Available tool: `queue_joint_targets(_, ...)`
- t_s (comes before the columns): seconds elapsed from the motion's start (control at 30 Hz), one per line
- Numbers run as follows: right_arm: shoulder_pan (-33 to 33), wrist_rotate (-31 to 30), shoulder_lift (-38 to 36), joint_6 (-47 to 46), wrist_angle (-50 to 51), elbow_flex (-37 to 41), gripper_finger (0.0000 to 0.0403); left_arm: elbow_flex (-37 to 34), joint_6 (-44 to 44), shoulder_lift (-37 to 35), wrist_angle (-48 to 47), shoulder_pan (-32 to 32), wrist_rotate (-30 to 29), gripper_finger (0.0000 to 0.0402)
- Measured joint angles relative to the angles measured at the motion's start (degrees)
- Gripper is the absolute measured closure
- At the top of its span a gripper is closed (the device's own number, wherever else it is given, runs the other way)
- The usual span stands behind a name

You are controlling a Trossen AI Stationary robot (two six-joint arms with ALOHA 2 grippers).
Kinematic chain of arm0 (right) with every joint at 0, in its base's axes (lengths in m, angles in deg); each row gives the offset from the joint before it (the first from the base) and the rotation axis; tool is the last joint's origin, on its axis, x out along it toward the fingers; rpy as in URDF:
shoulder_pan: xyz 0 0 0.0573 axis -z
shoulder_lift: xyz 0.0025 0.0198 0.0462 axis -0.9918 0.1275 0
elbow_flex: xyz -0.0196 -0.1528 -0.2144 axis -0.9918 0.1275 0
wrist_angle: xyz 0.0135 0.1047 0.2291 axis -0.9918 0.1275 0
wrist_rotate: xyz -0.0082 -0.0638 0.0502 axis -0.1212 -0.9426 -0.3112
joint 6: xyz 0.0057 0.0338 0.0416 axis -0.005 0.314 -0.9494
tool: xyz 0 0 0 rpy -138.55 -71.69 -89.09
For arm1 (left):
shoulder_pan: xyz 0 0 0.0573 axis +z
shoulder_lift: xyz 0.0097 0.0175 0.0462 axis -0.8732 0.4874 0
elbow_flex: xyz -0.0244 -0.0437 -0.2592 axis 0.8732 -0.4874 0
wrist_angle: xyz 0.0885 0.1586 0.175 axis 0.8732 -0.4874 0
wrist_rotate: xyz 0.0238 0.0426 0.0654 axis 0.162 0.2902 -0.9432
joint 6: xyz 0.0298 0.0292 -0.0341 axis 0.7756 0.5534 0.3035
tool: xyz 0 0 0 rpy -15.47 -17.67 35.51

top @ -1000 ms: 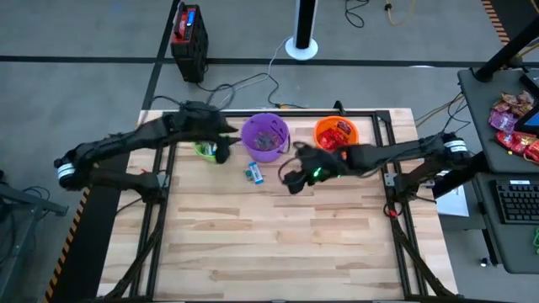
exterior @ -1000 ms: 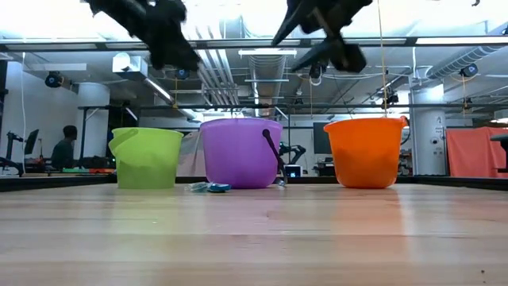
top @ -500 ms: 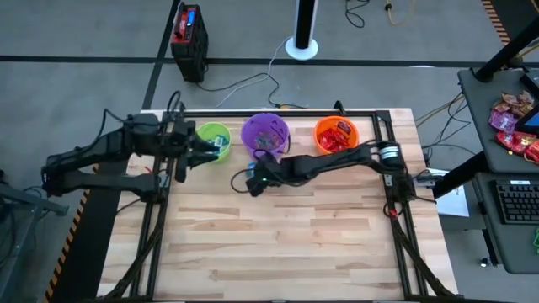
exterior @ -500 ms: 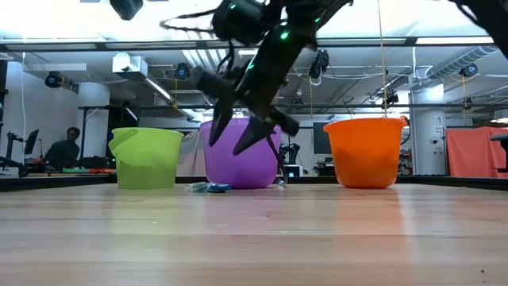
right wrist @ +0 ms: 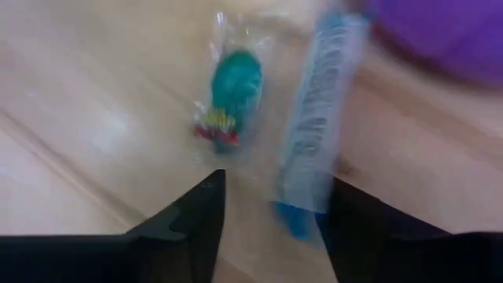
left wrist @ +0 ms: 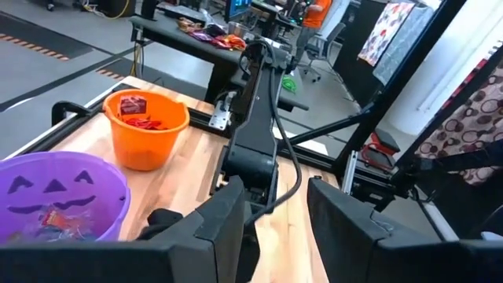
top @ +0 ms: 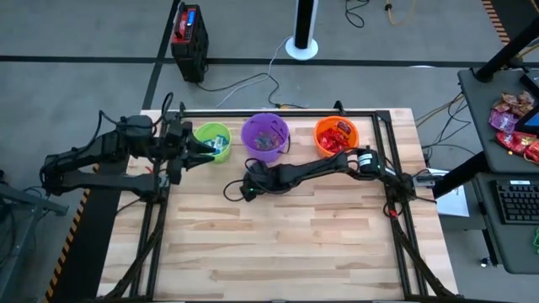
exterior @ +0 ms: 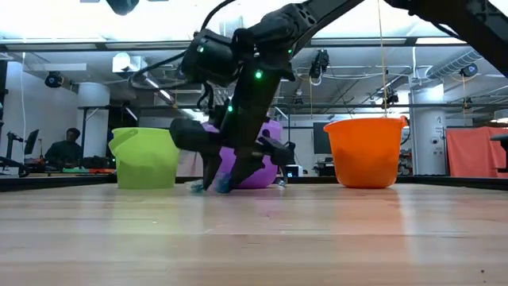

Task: Sort candy by brand, put in halloween buckets
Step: Put the white chocolate into the green bucket

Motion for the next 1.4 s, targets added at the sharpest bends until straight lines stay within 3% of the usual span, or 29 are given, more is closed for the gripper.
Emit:
queue_joint_targets(0.3, -0.82, 3.09, -0.13, 1.55, 1.23, 1.33, 0.0379, 0.00, 1.46, 1.02, -2.22, -0.02, -0.01, 0.0277)
queue_joint_targets(0.57, -4.42, 8.28, -9.88, 9.80, 6.78, 1.75, 0.0389, -0.26, 3.21, 1.02, -9.82, -0.02, 0.67, 0.0277)
queue_joint_targets(0.77, -7.92, 9.44, -21.21, 24.81, 6.65, 2.60, 0.0390, -5.33, 6.17, 0.68, -8.67, -0.25, 4.87, 0.0275)
queue_joint_targets(0.87, -9.46, 9.44, -26.65, 30.99, 5.74, 2.59, 0.0390, -9.46, 6.18, 0.70, -3.35, -0.63, 6.62, 0.0261)
queue_joint_targets(0.97, -10.39, 7.57, -30.42, 34.98, 2.10, 2.58, 0.0390, -13.94, 4.94, 0.74, 9.24, -1.27, 8.04, 0.0233)
queue_joint_targets(1.2, -11.26, 6.04, -32.03, 40.94, -9.13, 2.60, 0.0391, -19.88, 0.87, 3.63, 36.63, -1.60, 9.58, 0.0163)
queue_joint_targets(1.4, -10.83, 5.84, -31.06, 43.81, -12.49, 2.78, 0.0391, -17.46, 0.26, 8.44, 41.41, -1.64, 11.33, 0.0163)
